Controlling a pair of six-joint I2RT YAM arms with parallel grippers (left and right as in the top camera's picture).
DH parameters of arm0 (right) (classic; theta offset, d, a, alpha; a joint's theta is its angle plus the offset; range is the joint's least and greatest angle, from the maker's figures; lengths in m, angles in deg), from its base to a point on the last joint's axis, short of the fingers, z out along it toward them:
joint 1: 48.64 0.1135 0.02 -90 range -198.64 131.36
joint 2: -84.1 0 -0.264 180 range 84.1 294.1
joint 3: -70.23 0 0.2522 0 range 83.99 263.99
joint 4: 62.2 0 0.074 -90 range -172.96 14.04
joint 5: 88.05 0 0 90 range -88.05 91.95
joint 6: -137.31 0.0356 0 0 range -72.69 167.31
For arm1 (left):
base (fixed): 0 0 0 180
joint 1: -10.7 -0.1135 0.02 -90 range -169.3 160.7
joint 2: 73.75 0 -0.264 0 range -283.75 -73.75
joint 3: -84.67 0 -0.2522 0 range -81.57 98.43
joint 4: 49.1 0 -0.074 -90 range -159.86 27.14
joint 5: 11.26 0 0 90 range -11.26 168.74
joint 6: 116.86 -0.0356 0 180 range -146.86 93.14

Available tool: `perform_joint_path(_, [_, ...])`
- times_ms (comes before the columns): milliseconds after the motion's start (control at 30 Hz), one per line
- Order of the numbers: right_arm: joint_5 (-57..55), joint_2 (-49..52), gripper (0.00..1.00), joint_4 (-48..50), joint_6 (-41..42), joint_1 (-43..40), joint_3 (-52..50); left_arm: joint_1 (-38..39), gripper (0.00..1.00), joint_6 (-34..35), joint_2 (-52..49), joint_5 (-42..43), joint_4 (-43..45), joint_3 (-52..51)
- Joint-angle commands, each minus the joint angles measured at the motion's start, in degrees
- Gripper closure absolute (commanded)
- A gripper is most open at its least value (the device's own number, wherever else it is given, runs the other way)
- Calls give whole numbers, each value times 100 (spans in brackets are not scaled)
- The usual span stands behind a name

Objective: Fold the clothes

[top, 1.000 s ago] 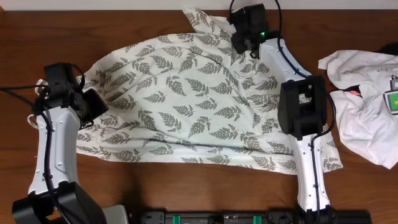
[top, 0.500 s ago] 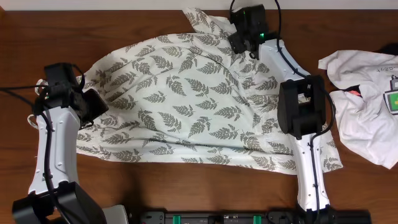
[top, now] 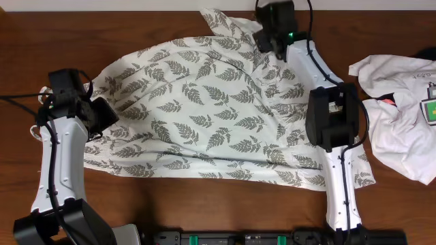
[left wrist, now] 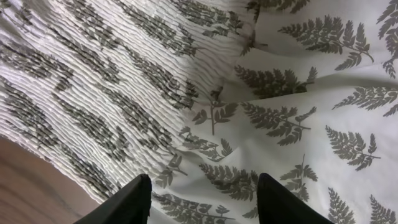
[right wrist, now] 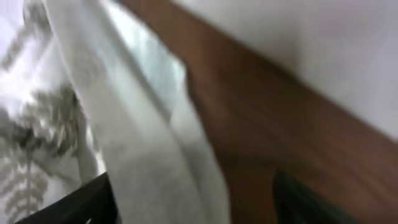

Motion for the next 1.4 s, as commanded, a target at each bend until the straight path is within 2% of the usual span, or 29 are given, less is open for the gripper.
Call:
perform_joint_path(0, [-70, 83, 24, -59, 57, -52, 166, 20, 44, -52, -59, 44, -15, 72])
perform_joint_path(467, [105, 341, 26, -367, 59, -66, 142, 20, 44, -52, -59, 42, -9, 72])
perform_joint_path(667, [105, 341, 35, -282, 247, -101, 140, 20, 44, -50, -61, 42, 127, 72])
perform_joint_path(700, [107, 343, 39, -284, 306, -114, 140, 20, 44, -52, -61, 42, 168, 72])
perform_joint_path(767, [107, 343, 54, -286, 420, -140, 140, 20, 44, -52, -61, 39, 247, 72])
perform_joint_path(833, [105, 343, 78, -293, 527, -173, 140, 20, 44, -52, -61, 39, 313, 72])
perform_joint_path(867, [107, 343, 85, -299, 577, -186, 140, 20, 44, -52, -61, 39, 341, 72])
perform_joint_path(933, [105, 343, 91, -332, 706, -216, 140, 20, 44, -52, -61, 37, 446, 72])
perform_joint_path(1067, [105, 343, 99, -446, 994, -289, 140, 17, 44, -57, -85, 28, 811, 72])
perform_joint_path(1367, [63, 343, 99, -883, 1311, -437, 142, 17, 44, -55, -1086, -131, 1805, 72])
